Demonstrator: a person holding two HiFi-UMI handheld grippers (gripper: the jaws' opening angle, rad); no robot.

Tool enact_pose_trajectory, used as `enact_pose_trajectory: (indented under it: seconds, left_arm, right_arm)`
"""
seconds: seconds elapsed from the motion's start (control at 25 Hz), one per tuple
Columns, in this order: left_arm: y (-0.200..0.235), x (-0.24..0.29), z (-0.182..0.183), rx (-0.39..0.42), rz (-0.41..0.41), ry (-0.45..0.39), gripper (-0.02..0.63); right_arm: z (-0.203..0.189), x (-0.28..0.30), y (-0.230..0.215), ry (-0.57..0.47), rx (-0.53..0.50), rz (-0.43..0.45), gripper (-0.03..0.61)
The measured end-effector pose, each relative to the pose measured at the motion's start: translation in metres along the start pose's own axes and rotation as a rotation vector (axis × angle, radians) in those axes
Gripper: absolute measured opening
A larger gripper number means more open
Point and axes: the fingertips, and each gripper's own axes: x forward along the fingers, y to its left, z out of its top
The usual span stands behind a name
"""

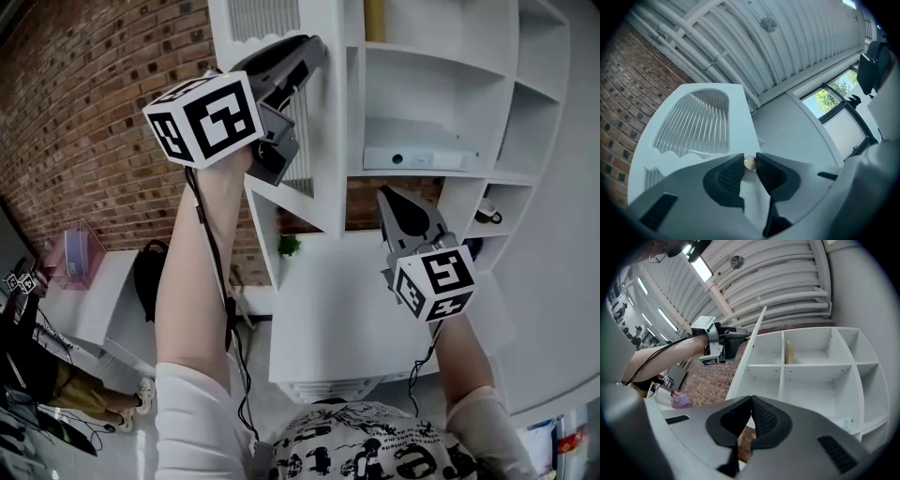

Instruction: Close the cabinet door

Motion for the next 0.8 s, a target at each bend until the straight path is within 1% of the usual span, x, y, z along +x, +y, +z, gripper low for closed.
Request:
enact_pose_trajectory:
  seconds: [0.16, 0.4, 0.56, 0.68, 0.8]
  left_arm:
    - [0.004, 0.023, -0.017, 0.035, -0.005, 0.034, 0.089]
    - [0.020, 0.058, -0.035, 0.063, 0.003, 0.059, 0.092]
    - [0.032, 0.081, -0.051, 0.105, 0.035, 0.081, 0.095]
    - [0.039, 0.095, -0.061, 0.102, 0.060, 0.089, 0.098]
    - [0.047, 0.106, -0.064, 0.117, 0.088, 0.082, 0.100]
  right_arm:
    - [-0.007, 0.008, -0.016, -0.013, 0.007, -0.024, 0.015]
    - [-0.011, 0.030, -0.044, -0.008, 0.009, -0.070, 0.015]
    - [-0.017, 0.045, -0.063, -0.007, 0.002, -0.096, 0.015]
    - [-0.018, 0.054, -0.079, -0.004, 0.005, -0.115, 0.015]
    - [-0.021, 0.064, -0.092, -0.009, 0.009, -0.110, 0.015]
